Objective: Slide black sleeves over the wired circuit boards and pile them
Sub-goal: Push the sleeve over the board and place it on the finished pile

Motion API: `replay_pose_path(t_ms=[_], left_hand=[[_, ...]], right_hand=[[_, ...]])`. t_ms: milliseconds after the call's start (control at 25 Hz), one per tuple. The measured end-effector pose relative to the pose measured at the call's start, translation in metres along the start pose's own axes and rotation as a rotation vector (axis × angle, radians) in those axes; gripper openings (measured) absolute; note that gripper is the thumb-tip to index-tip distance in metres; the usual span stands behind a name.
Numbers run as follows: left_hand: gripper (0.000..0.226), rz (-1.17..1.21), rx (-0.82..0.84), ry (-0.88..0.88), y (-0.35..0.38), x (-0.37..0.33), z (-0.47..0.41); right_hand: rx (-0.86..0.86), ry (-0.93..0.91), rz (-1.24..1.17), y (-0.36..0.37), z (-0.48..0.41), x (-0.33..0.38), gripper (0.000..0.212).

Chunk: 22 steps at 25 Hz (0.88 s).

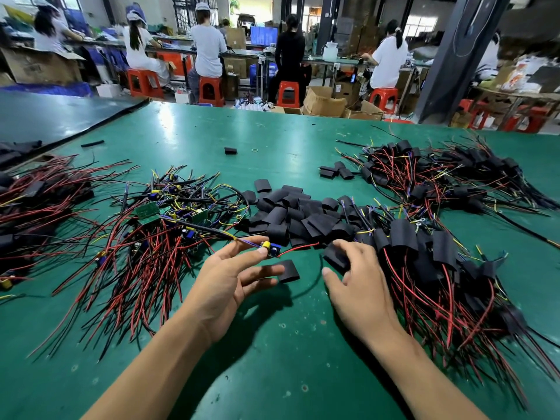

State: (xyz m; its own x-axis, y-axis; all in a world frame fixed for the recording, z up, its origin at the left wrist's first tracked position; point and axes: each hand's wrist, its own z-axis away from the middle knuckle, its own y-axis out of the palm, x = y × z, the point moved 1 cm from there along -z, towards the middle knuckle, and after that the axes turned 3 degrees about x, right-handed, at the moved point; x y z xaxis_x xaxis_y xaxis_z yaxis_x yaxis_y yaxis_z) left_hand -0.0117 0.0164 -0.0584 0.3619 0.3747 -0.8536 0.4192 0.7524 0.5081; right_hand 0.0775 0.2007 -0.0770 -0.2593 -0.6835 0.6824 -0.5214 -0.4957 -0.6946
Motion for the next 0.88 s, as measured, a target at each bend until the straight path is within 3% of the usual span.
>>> replay_pose_path(t_ms=[40, 120, 360, 520, 600, 680, 760, 880], left_hand=[[0.026, -0.017, -0.022, 0.01, -0.001, -0.001, 0.0], [0.02, -0.033, -0.063, 0.006, -0.003, -0.001, -0.001], [0.021, -0.032, -0.093, -0.034, -0.001, -0.001, -0.001], [0.019, 0.023, -0.084, -0.06, -0.002, -0.003, 0.0], [0.021, 0.072, -0.081, -0.072, -0.003, -0.006, 0.001], [0.023, 0.117, -0.072, -0.087, -0.003, -0.01, 0.002], [0.025, 0.146, -0.063, -0.103, -0.002, -0.014, 0.002], [0.025, 0.169, -0.059, -0.107, -0.003, -0.016, 0.003]], right_hand=[[0.064, -0.02, 0.114, 0.0, -0.002, -0.002, 0.051], [0.135, -0.049, 0.229, -0.001, -0.003, -0.002, 0.058], [-0.04, -0.212, 0.098, -0.006, 0.001, 0.0, 0.029], [-0.17, -0.105, -0.258, -0.008, 0.0, 0.003, 0.017], [-0.104, 0.0, -0.57, -0.009, -0.001, 0.005, 0.008], [0.002, 0.098, -0.838, -0.008, 0.001, 0.012, 0.019], [0.05, 0.141, -0.958, -0.006, 0.002, 0.018, 0.031], [0.04, 0.153, -1.008, -0.007, 0.003, 0.02, 0.027]])
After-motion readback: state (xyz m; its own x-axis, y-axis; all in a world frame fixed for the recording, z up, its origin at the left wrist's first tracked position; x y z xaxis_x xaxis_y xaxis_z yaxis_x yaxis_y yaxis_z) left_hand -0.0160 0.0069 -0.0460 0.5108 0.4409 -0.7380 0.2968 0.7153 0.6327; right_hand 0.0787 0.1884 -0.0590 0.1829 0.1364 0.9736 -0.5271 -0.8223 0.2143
